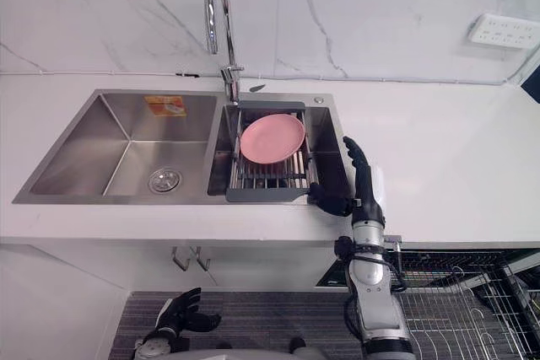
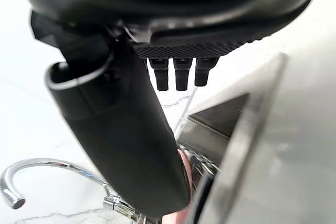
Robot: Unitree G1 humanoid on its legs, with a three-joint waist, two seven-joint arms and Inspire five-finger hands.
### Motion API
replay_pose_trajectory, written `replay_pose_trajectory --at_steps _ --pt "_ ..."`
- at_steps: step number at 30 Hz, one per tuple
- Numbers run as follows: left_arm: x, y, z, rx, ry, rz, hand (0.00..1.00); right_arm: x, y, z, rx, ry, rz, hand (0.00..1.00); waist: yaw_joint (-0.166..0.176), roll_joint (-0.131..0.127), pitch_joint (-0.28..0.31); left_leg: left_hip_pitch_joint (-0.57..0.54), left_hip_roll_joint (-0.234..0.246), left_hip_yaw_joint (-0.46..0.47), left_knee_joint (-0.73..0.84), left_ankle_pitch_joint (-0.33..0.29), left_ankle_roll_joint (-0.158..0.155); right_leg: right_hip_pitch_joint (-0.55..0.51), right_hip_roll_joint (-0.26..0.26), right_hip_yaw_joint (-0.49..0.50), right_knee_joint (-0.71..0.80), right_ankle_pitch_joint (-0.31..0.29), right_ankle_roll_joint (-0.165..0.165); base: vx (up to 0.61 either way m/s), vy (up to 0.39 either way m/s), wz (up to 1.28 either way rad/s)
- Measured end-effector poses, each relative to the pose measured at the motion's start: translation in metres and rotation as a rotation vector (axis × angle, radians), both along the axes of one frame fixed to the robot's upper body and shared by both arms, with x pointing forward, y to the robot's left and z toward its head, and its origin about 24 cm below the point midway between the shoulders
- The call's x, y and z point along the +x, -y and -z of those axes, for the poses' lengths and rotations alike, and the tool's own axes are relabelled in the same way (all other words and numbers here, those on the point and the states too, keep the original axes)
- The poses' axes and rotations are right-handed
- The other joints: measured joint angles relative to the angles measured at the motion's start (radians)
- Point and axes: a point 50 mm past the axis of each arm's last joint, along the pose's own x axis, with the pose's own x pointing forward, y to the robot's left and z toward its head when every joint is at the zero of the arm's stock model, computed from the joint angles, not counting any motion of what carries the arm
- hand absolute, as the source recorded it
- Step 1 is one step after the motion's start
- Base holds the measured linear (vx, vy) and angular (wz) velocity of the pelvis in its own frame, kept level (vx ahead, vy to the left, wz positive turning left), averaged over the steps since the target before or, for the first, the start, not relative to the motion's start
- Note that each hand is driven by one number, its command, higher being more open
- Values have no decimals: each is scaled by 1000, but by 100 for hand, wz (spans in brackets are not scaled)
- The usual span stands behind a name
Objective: Walk over to the sink, pick up the cup, carry it to the dishwasher, place the cup inside the dishwasher, then close the dishwasher door
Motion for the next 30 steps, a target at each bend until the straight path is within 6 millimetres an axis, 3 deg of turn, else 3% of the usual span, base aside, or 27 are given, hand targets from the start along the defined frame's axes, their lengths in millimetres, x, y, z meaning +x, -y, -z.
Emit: replay_pose_trajectory --at_steps 9,30 --pt "0 1 0 -4 1 2 90 9 2 -11 -112 16 -64 90 9 4 0 -25 -1 -9 1 0 0 -20 -1 -13 0 0 0 -4 -6 3" --pt "3 3 -1 -11 20 14 90 62 -1 -19 -475 -32 -156 90 18 11 4 -60 -10 -39 4 6 -1 -41 -5 -43 1 0 0 -9 -6 4"
